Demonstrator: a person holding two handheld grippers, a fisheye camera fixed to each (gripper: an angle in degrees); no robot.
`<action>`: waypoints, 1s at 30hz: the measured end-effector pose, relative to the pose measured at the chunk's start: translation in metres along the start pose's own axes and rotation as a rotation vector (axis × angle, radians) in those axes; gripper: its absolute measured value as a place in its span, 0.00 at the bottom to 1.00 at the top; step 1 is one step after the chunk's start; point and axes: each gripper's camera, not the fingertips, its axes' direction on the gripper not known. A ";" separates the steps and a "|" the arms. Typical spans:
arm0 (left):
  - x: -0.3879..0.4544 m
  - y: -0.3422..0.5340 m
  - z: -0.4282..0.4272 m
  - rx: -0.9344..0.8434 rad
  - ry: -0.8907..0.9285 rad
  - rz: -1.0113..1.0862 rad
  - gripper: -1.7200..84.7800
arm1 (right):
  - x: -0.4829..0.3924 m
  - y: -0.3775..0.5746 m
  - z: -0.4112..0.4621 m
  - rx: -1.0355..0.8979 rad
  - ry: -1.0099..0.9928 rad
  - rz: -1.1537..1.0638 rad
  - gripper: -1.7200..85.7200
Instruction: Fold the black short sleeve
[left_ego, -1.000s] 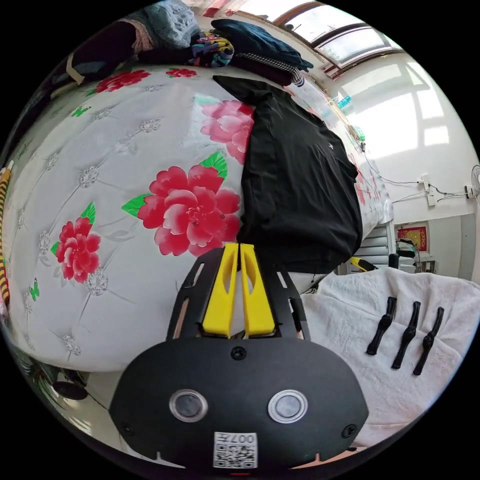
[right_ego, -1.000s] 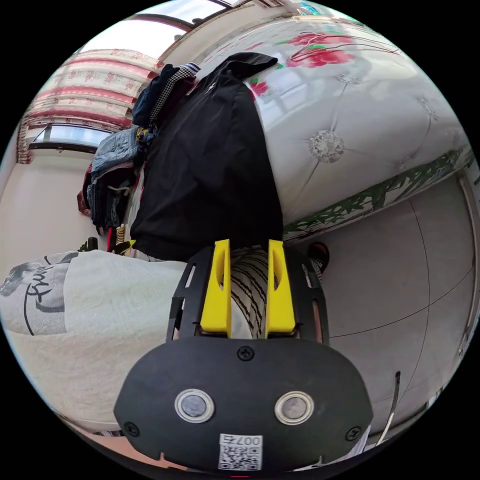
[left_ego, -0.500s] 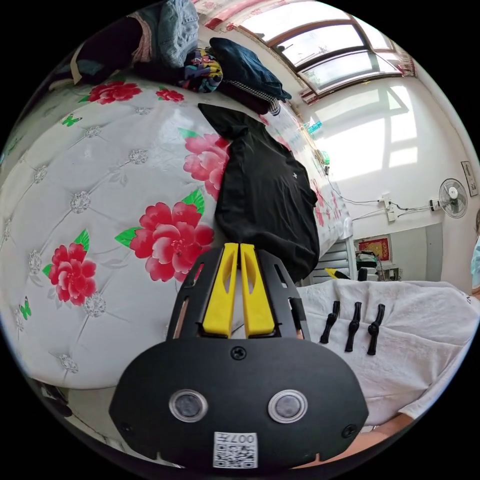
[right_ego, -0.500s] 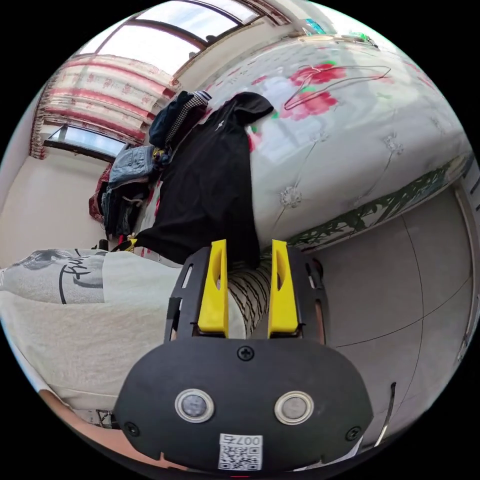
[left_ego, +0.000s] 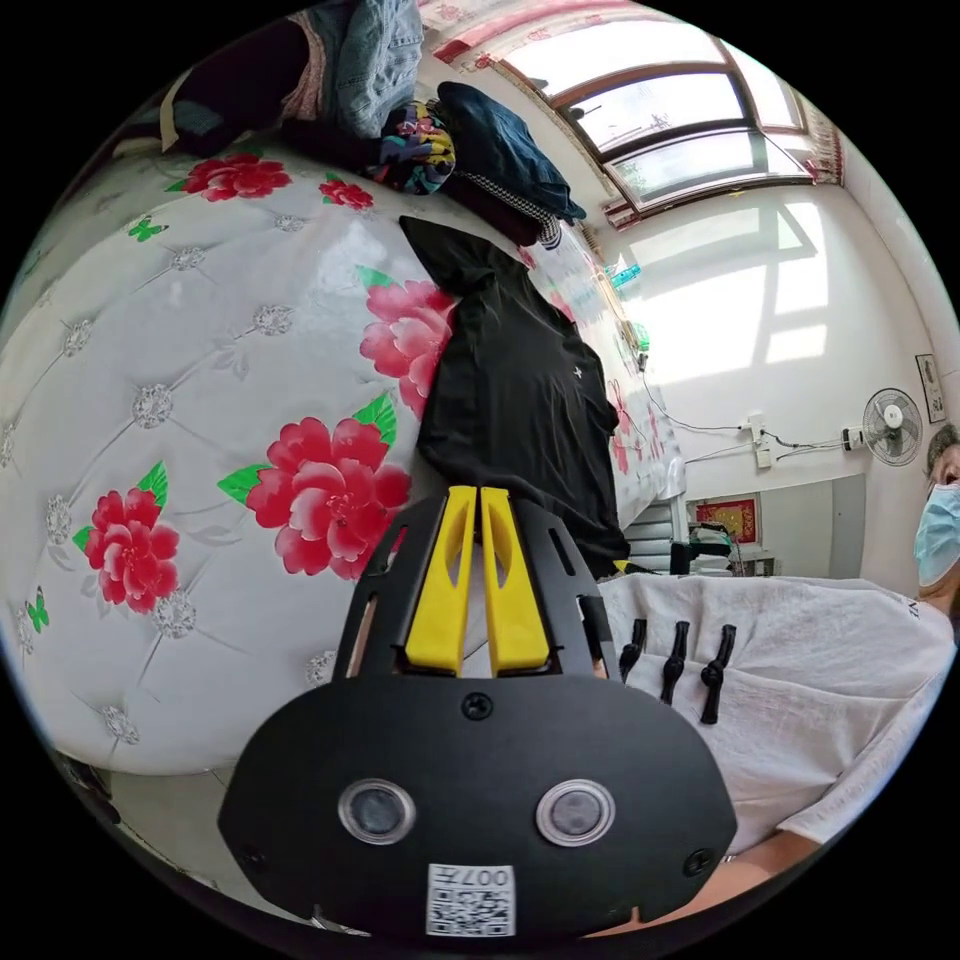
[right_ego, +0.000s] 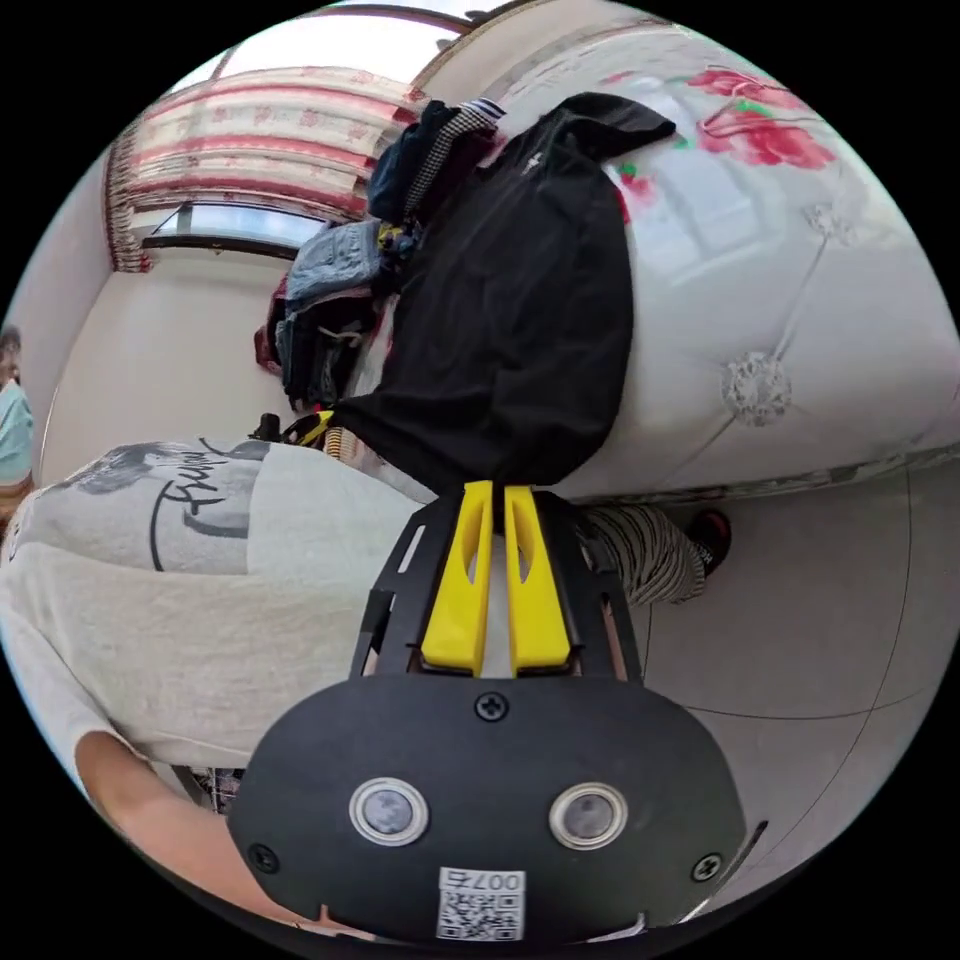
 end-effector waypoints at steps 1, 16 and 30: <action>0.008 -0.005 -0.005 0.023 0.030 0.024 0.01 | -0.015 -0.004 -0.025 0.070 -0.042 -0.055 0.02; 0.023 0.057 0.057 -0.196 -0.154 0.182 0.13 | -0.006 -0.002 -0.008 -0.075 0.024 0.107 0.02; 0.045 0.044 0.121 -0.357 -0.227 0.287 0.01 | -0.027 0.000 -0.047 0.129 -0.044 0.064 0.02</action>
